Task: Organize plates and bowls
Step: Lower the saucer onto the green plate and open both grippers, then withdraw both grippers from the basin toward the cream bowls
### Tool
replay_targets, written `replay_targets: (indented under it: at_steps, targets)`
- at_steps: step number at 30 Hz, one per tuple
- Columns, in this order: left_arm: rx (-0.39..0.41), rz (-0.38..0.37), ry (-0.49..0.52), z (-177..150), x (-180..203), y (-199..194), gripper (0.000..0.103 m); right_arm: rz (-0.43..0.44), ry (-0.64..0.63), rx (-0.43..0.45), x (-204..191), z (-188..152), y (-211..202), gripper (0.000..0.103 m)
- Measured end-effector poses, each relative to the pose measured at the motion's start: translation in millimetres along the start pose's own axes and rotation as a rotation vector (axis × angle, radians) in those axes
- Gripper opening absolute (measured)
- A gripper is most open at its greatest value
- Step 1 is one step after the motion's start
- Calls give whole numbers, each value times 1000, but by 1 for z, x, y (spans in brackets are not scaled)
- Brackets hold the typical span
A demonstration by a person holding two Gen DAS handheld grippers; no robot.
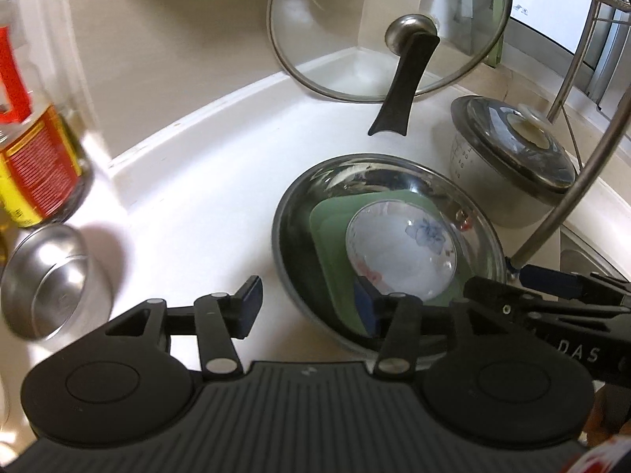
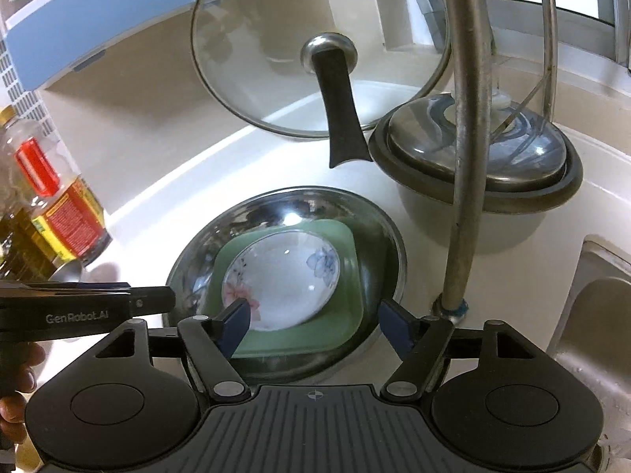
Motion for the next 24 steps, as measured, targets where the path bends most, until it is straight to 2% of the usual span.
replay_targets:
  at_steps: [9,24]
  targets:
    - [21,38,-22,-18,4,-49,55,54,-17,2,-14,-11,-30,75]
    - [77,155,-113,-59,14,-140,55,179,-82,-22,-31,-35,-92,75]
Point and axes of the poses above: each gripper's, at about its wrist camera, not at the fingertips, and y roughly the way its jaws point, x to its right, z to its top, the point moved 8 cm from there along y, roughly the way its jaws point, and after that the axes turned 14 degrees about x, right-handed, at the moved point
